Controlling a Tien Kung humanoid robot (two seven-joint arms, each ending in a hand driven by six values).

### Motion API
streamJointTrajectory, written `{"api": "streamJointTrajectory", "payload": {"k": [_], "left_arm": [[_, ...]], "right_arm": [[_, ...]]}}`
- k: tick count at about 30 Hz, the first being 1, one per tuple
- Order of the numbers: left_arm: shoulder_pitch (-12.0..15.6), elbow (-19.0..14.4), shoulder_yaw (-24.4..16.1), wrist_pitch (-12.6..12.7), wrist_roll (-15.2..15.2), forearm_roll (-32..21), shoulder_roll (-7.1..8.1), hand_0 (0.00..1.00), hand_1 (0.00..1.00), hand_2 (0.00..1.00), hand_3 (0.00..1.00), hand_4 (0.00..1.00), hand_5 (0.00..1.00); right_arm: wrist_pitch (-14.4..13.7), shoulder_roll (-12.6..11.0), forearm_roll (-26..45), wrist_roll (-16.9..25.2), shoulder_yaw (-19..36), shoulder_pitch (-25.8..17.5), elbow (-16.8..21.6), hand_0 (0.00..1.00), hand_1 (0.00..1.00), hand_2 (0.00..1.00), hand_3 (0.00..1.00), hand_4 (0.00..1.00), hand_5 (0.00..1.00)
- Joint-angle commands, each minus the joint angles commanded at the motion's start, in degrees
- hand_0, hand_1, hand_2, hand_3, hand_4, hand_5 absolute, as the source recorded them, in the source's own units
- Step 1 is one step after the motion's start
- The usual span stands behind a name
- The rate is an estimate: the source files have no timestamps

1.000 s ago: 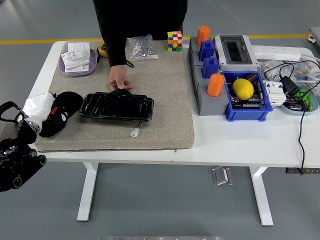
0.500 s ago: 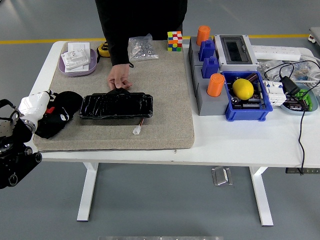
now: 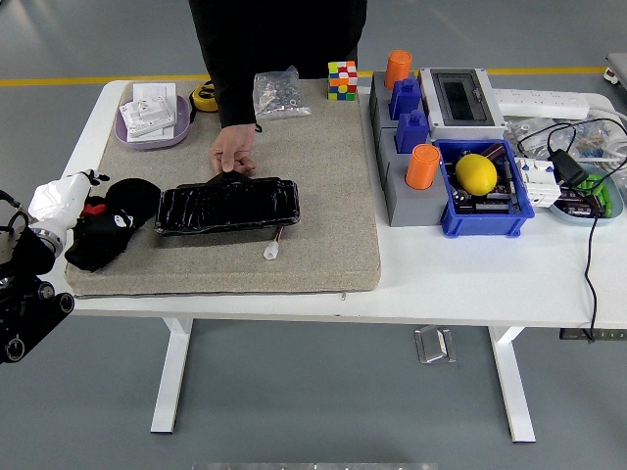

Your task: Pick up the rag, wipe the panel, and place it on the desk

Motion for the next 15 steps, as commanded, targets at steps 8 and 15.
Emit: {"api": "streamJointTrajectory", "payload": {"k": [8, 15], "left_arm": [[1.5, -4.6, -4.6, -0.1, 0.7, 1.6, 0.88, 0.531, 0.771, 0.813, 0.815, 0.998, 0.605], [3.3, -10.1, -9.7, -0.6, 1.5, 2.9, 1.35, 0.533, 0.768, 0.808, 0.817, 0.998, 0.622]], "right_arm": [[0.0, 0.0, 0.1, 0.0, -0.2, -0.2, 0.0, 0.764, 0.720, 0.718, 0.592, 0.897, 0.568], [0.0, 0.2, -0.6, -0.2, 0.4, -0.4, 0.0, 0.764, 0.720, 0.718, 0.592, 0.897, 0.569]]}}
